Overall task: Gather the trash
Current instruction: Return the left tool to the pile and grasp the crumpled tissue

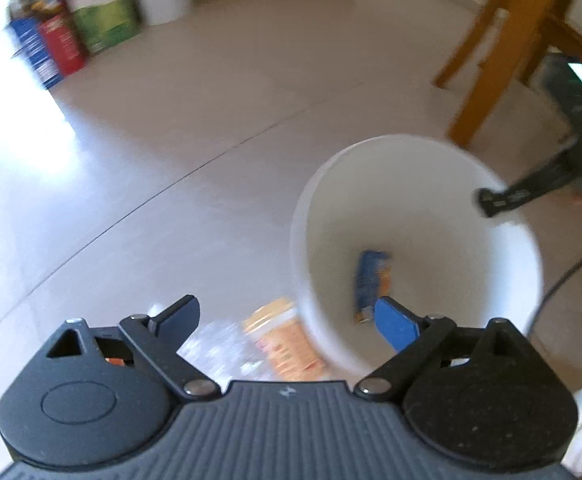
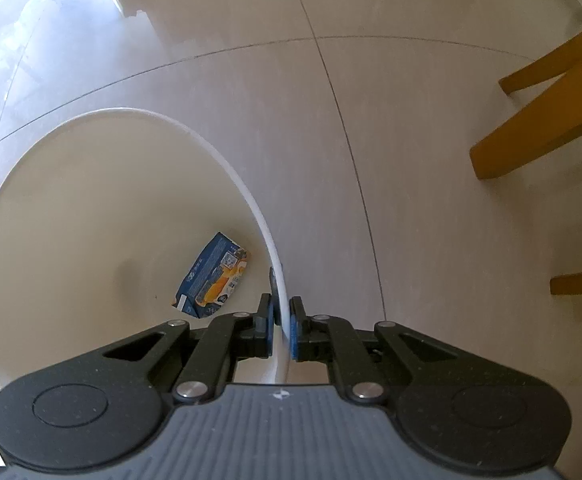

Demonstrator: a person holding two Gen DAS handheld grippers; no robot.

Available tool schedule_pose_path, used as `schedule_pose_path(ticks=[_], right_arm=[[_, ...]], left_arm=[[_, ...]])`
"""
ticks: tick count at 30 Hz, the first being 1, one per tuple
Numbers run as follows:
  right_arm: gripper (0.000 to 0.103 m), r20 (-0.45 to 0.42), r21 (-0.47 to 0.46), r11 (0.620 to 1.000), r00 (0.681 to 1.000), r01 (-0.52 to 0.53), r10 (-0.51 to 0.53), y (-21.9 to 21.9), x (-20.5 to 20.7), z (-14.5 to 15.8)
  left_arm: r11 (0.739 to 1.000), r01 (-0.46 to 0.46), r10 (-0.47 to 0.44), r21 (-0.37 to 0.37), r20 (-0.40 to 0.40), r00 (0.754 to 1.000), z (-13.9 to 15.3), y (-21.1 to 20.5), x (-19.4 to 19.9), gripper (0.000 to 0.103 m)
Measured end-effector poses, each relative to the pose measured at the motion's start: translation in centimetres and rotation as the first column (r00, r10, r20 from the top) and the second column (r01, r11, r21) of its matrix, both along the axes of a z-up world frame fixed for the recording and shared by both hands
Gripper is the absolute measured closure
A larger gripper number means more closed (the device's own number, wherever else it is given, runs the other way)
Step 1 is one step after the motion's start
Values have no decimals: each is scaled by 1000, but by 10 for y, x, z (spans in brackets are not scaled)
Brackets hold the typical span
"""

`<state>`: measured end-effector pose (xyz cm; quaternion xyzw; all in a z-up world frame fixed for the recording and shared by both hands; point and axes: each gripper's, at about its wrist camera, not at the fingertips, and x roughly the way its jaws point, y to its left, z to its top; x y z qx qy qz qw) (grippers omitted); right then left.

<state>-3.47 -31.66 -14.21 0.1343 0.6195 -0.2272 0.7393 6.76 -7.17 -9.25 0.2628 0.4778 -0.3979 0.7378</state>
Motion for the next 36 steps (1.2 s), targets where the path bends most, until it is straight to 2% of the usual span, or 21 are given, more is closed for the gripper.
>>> schedule_pose_path(ticks=[7, 9, 15, 18, 21, 26, 31, 35, 36], right_arm=[[93, -23, 14, 1000, 1000, 4, -3, 5, -9, -3], [93, -26, 18, 1000, 1000, 10, -10, 7, -12, -3], [93, -22, 38, 999, 999, 32, -32, 6, -21, -4], [93, -17, 43, 998, 999, 42, -41, 4, -22, -6], [93, -10, 40, 998, 999, 41, -41, 5, -27, -8], [93, 1, 41, 998, 999, 45, -46, 2, -30, -10], [93, 2, 39, 998, 999, 51, -51, 5, -32, -9], [93, 1, 39, 998, 999, 52, -52, 8, -31, -10], [93, 0, 37, 998, 999, 51, -51, 9, -31, -10]], left_arm=[[984, -157, 156, 81, 16, 988, -57, 57, -3, 8], [979, -177, 176, 98, 23, 984, -81, 64, -14, 8], [949, -284, 292, 134, -40, 956, -164, 82, -47, 9], [940, -306, 314, 152, -29, 949, -200, 92, -67, 9], [920, -359, 368, 156, -26, 930, -229, 107, -81, 9], [902, -397, 402, 172, 5, 916, -257, 121, -85, 11], [864, -481, 492, 150, -42, 870, -279, 132, -78, 14], [855, -503, 515, 123, -89, 853, -292, 130, -73, 14], [854, -505, 517, 127, -87, 852, -298, 128, -71, 18]])
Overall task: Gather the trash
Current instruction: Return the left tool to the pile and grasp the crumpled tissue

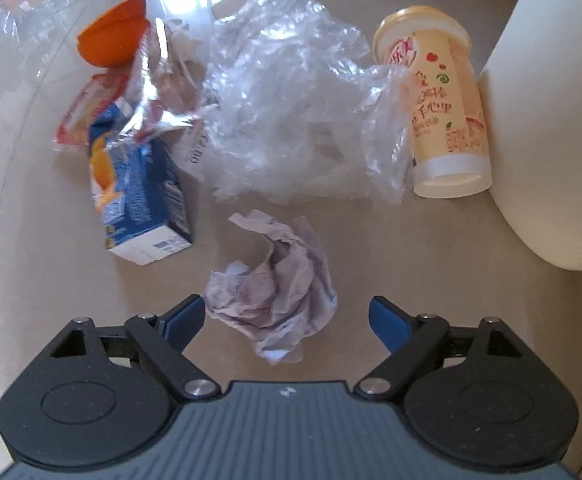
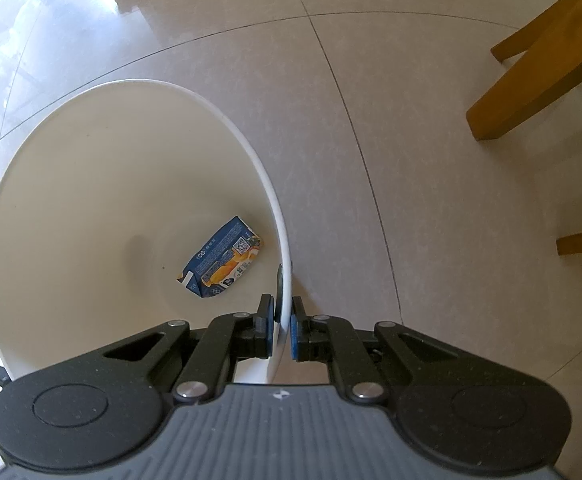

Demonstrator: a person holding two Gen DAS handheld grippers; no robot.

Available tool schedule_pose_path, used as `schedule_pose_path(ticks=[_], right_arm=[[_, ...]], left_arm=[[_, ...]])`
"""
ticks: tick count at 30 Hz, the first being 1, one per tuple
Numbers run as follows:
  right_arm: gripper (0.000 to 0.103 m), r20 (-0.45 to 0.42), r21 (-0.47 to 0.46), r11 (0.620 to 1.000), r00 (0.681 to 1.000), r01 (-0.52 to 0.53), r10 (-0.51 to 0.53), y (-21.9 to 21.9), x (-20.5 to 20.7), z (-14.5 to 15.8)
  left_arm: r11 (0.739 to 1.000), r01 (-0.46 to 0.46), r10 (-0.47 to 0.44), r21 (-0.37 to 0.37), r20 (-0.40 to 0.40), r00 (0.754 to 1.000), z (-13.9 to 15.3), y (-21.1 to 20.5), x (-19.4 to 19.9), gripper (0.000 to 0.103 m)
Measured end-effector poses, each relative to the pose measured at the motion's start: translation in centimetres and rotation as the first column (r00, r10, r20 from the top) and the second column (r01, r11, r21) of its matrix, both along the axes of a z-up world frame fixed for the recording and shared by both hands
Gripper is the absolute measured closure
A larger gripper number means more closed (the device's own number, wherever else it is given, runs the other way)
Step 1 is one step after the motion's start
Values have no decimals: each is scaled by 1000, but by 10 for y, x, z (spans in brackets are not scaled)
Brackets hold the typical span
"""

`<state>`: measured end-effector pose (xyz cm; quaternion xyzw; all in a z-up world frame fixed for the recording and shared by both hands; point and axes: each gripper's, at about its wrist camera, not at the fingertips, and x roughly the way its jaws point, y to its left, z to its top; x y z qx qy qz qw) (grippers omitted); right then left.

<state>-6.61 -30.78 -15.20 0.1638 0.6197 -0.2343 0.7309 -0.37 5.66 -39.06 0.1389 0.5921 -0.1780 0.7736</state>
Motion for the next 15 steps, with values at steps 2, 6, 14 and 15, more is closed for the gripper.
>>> schedule_pose_path(ticks=[2, 6, 14, 15], right_arm=[[93, 0, -4, 1000, 1000, -3, 3, 1, 0, 1], [93, -2, -13, 1000, 1000, -13, 13, 4, 0, 2], [93, 1, -10, 1000, 1000, -2, 2, 4, 1, 3], [93, 1, -10, 1000, 1000, -4, 4, 3, 1, 3]], left_arm=[[1000, -11, 11, 9, 5, 1000, -5, -3, 1, 24], [1000, -13, 13, 10, 8, 1000, -7, -6, -1, 31], [1000, -25, 25, 12, -5, 1000, -6, -2, 3, 45], [1000, -27, 27, 14, -4, 1000, -5, -2, 3, 48]])
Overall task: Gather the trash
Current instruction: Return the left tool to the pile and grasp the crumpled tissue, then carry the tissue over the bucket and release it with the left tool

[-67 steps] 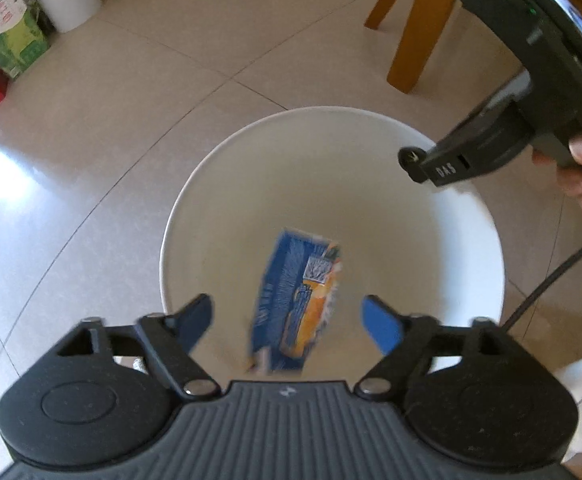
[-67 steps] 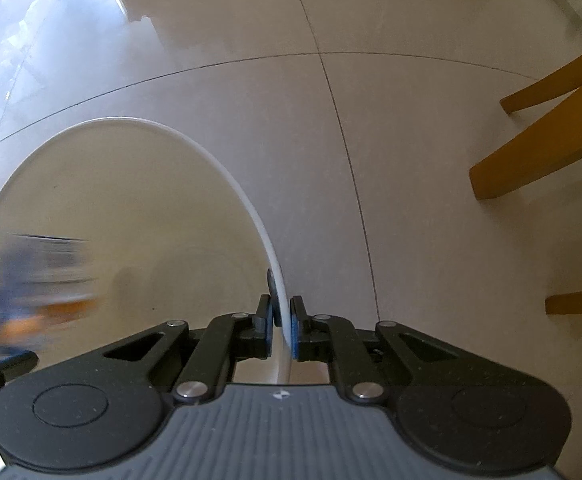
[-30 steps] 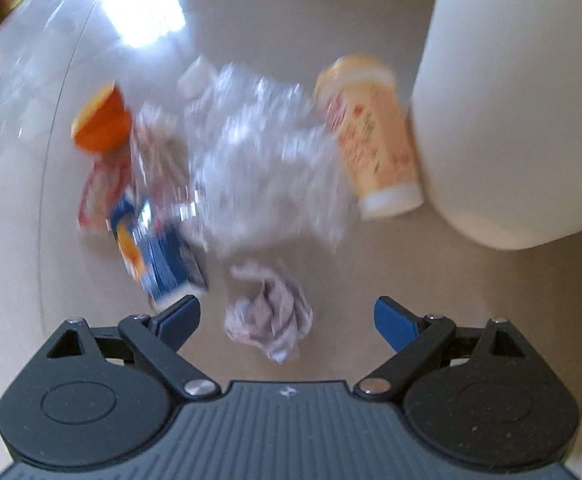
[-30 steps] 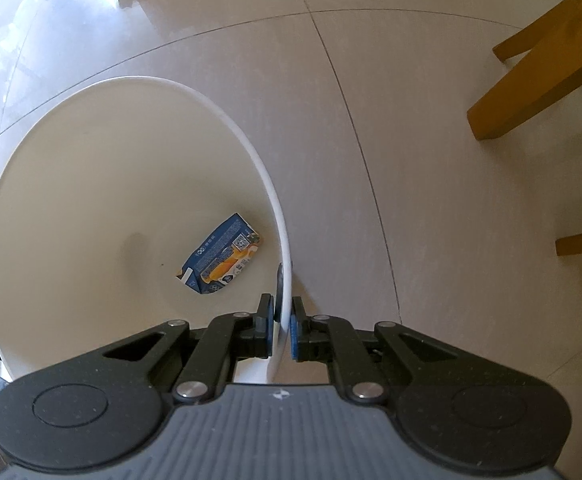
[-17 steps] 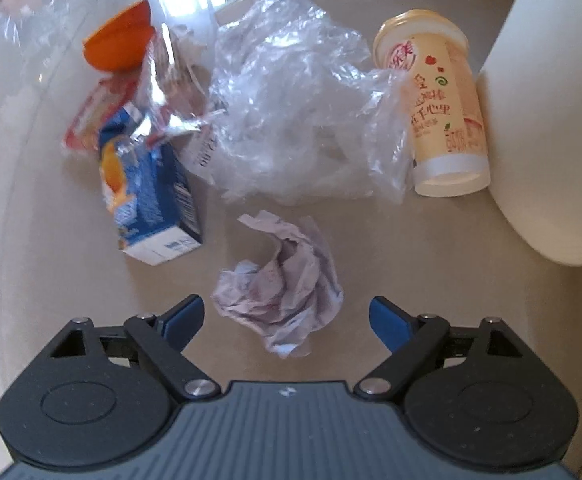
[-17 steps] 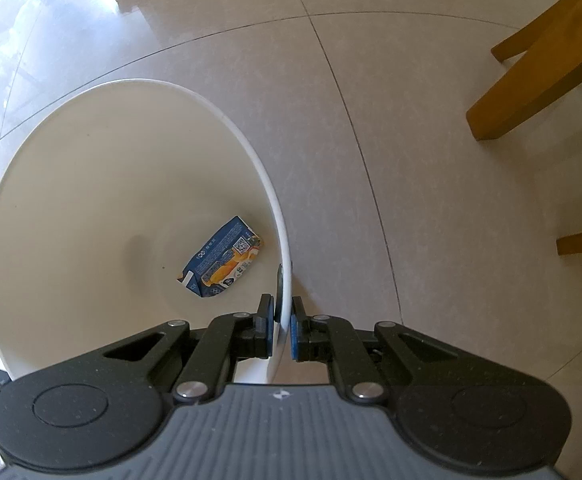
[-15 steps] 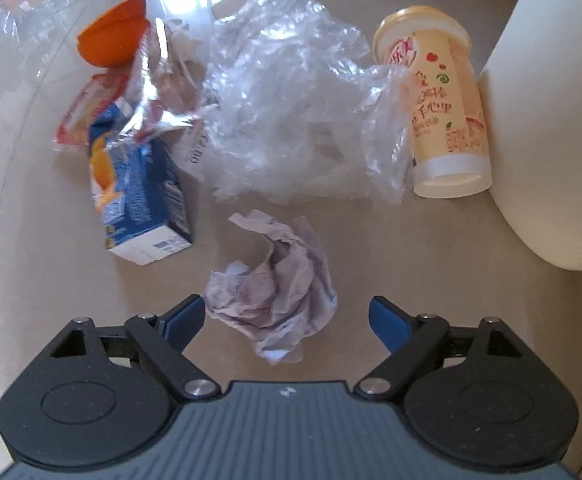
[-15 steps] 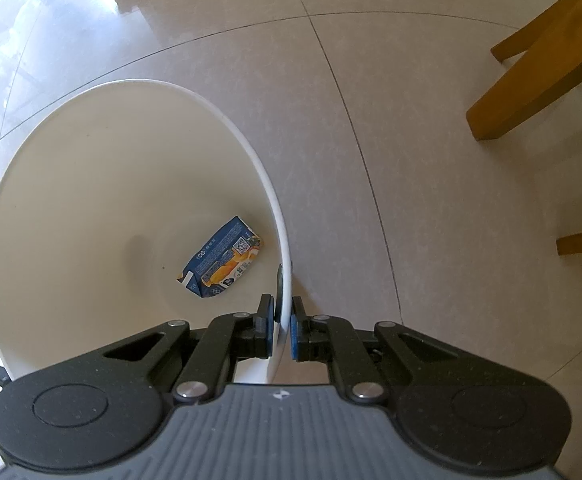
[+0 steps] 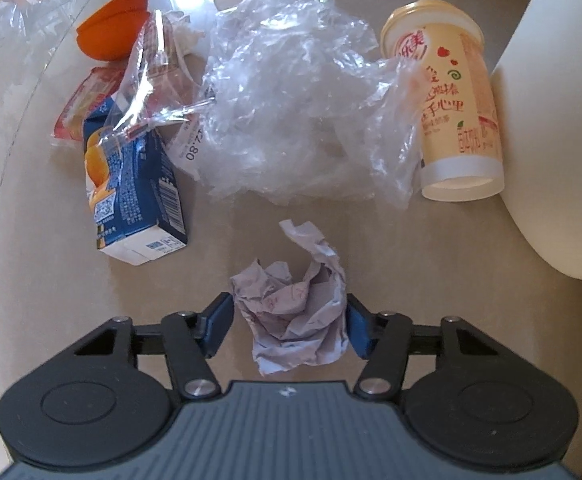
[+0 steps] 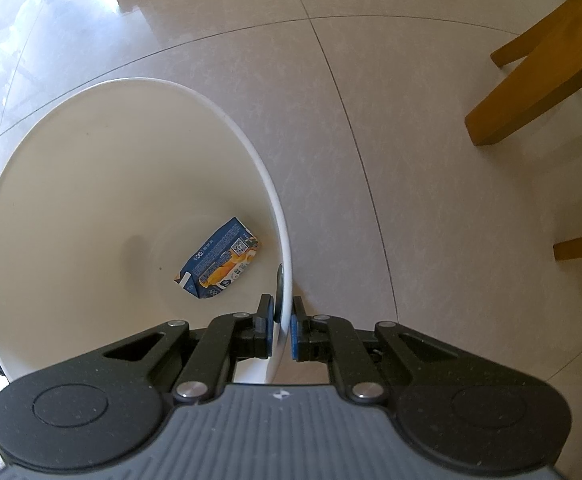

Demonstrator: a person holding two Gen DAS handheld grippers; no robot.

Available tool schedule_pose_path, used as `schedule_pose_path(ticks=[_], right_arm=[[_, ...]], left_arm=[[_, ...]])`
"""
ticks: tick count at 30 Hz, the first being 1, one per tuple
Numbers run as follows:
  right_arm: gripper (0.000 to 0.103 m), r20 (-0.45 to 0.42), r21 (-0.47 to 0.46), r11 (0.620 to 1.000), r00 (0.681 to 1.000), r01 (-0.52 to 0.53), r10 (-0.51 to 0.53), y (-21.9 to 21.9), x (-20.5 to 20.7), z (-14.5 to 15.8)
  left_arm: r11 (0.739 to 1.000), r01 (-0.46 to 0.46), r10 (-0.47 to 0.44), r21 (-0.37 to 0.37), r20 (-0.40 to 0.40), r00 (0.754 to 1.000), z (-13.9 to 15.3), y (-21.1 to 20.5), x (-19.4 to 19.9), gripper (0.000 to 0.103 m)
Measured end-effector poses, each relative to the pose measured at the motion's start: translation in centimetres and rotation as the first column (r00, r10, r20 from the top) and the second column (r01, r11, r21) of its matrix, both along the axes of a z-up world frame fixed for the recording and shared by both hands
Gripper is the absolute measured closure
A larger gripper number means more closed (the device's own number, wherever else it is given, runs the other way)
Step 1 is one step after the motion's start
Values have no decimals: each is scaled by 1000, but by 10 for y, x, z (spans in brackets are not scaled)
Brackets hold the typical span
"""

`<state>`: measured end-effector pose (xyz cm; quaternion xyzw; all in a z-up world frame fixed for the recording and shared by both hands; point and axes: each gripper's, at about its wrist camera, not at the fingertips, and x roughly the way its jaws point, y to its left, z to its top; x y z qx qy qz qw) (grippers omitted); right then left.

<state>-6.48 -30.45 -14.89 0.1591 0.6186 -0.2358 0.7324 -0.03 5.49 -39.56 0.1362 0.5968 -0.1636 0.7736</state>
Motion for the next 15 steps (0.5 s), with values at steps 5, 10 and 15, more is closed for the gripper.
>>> schedule_pose_path(ticks=[5, 10, 15], right_arm=[[93, 0, 0, 1000, 1000, 0, 0, -1, 0, 0], [93, 3, 12, 1000, 1000, 5, -6, -4, -1, 0], [93, 1, 19, 1000, 1000, 12, -12, -7, -1, 0]], left_arm=[[998, 37, -37, 40, 1, 999, 8, -8, 5, 56], [983, 163, -160, 80, -39, 986, 31, -22, 11, 57], [960, 276, -273, 49, -59, 960, 83, -35, 33, 57]])
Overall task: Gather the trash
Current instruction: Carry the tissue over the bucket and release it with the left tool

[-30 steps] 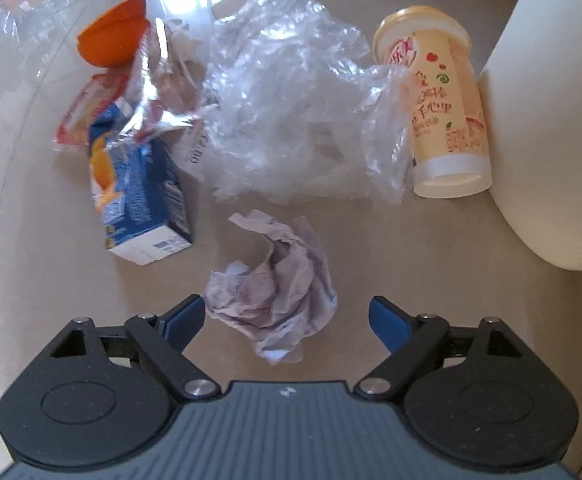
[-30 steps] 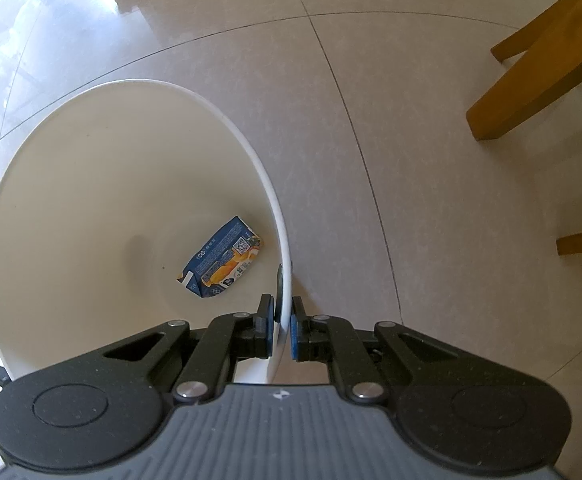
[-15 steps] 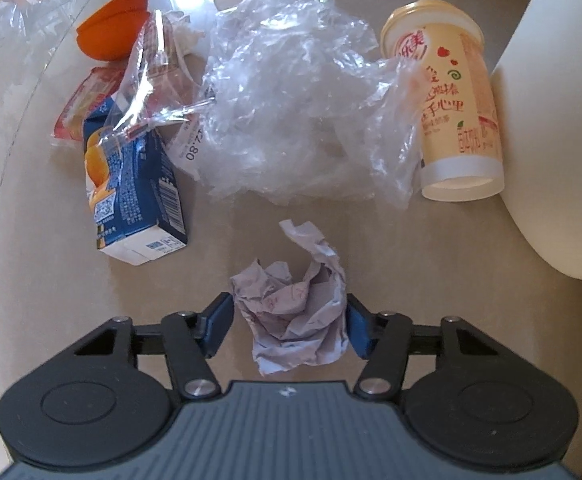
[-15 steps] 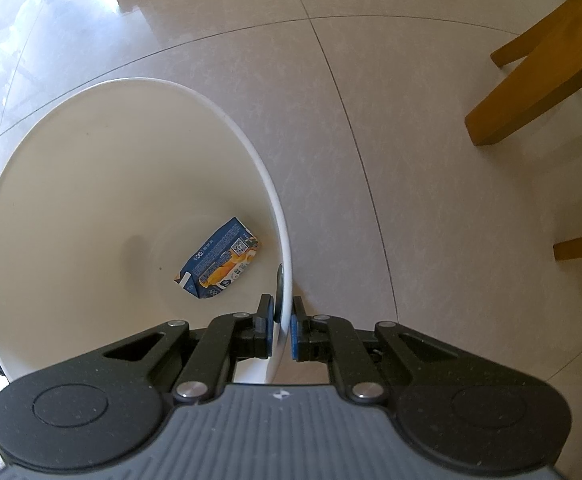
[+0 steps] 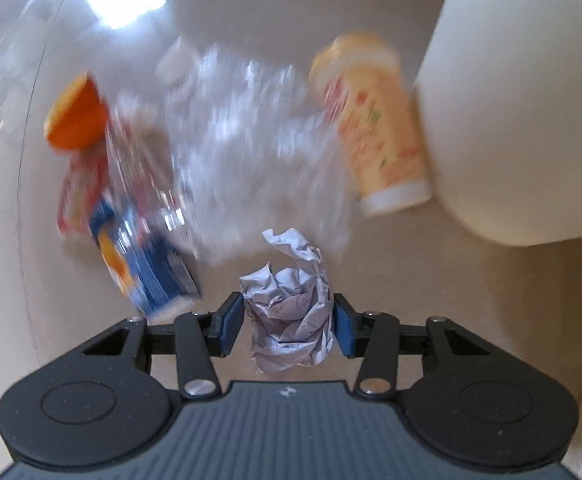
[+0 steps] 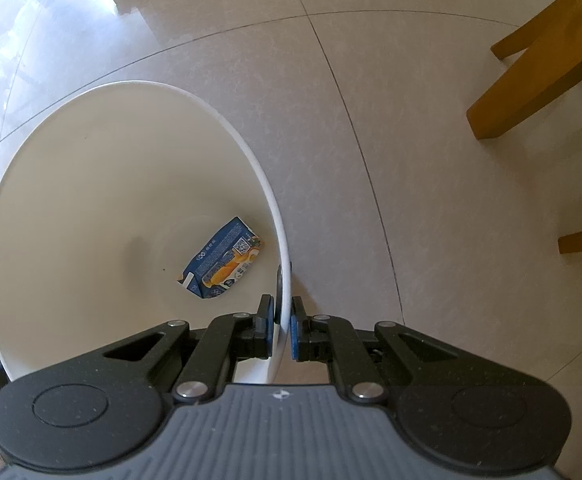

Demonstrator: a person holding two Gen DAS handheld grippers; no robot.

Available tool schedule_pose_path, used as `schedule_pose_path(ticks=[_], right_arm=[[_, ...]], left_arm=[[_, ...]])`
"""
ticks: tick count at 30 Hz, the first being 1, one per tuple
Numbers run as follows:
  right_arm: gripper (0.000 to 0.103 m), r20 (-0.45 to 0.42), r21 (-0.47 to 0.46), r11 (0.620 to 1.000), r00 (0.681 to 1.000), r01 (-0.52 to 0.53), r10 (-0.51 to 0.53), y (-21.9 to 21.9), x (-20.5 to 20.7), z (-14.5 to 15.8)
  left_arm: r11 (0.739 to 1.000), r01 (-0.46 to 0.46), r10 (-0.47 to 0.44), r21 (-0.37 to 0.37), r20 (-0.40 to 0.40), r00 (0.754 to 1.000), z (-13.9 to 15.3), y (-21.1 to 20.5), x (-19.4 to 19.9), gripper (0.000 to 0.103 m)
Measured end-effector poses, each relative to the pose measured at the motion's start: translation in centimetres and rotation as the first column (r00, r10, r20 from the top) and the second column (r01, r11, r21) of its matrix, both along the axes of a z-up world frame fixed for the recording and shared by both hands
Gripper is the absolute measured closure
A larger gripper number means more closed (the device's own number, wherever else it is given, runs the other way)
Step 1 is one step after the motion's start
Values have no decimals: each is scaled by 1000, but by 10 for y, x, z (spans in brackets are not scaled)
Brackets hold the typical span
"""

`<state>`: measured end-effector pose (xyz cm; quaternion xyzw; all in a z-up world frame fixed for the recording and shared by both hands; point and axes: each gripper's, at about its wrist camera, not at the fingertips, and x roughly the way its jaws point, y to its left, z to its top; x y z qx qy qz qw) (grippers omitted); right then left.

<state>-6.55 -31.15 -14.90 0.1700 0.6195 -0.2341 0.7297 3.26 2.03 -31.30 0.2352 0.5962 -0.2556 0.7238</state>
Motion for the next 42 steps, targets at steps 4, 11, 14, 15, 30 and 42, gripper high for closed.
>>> schedule_pose_path(ticks=[4, 11, 14, 15, 30, 42], right_arm=[[93, -3, -9, 1000, 1000, -9, 9, 2, 0, 0], [93, -12, -27, 999, 1000, -20, 20, 7, 3, -2], [93, -15, -32, 999, 1000, -23, 22, 10, 4, -3], [93, -15, -31, 999, 1000, -22, 21, 10, 4, -3], [93, -15, -30, 999, 1000, -20, 20, 10, 5, -2], [93, -15, -35, 999, 1000, -21, 21, 12, 5, -3]], left_arm=[[997, 72, -72, -10, 25, 997, 59, -10, 29, 57], [968, 251, -246, -20, 131, 960, 183, -55, 51, 57], [948, 315, -307, -46, 137, 942, 223, -86, 50, 57], [941, 335, -325, -58, 131, 937, 233, -97, 48, 57], [848, 484, -467, -215, 130, 875, 261, -204, -4, 14], [884, 428, -407, -187, 140, 903, 260, -174, 9, 13]])
